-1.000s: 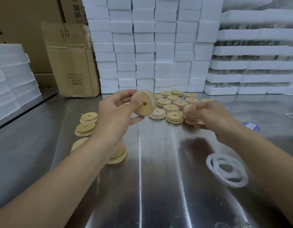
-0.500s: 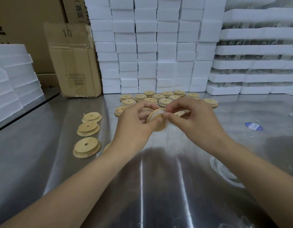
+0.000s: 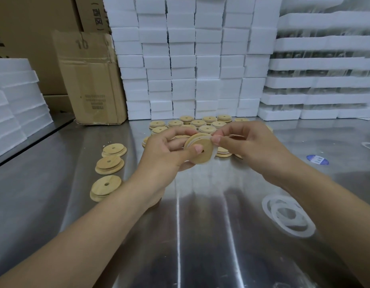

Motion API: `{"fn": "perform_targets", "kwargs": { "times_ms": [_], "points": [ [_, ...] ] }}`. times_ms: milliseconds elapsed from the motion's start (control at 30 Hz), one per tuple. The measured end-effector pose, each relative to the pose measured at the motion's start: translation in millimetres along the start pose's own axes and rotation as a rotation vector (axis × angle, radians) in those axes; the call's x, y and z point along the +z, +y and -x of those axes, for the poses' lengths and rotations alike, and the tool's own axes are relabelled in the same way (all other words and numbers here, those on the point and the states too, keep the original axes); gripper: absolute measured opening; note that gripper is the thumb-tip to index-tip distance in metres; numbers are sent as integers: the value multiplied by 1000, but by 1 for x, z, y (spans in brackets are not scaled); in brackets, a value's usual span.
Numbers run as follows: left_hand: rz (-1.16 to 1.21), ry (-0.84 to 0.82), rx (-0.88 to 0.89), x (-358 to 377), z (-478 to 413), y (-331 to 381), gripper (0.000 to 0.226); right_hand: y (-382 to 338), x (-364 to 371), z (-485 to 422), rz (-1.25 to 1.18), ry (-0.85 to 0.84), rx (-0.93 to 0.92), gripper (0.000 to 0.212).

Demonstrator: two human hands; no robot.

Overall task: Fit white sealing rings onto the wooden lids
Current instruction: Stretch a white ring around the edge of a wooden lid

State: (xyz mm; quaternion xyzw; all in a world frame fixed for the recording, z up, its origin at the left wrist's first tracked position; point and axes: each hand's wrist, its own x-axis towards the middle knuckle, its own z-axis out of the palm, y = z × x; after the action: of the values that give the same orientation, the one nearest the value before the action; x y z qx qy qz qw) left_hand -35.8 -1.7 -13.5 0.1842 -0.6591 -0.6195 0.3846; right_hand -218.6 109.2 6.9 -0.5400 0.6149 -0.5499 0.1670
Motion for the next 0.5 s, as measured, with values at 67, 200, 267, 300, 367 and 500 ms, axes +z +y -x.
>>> {"fn": "perform_targets", "kwargs": {
  "times_ms": [67, 200, 267, 300, 367, 500],
  "points": [
    [50, 6, -24, 1, 1, -1, 26, -1, 0, 1, -46, 16, 6, 16],
    [185, 65, -50, 1, 0, -4, 24, 0, 8, 3, -76, 10, 50, 17],
    [210, 82, -54, 1, -1, -4, 23, 1, 13, 3, -74, 42, 35, 14],
    [195, 88, -51, 2, -1, -5, 24, 2, 14, 3, -68, 66, 14, 13],
    [111, 91, -30, 3, -1, -7, 27, 3, 18, 4, -12, 88, -38, 9],
    [-127, 85, 87, 5, -2, -15, 26, 5, 25, 7, 155, 74, -101, 7]
  ]
}}
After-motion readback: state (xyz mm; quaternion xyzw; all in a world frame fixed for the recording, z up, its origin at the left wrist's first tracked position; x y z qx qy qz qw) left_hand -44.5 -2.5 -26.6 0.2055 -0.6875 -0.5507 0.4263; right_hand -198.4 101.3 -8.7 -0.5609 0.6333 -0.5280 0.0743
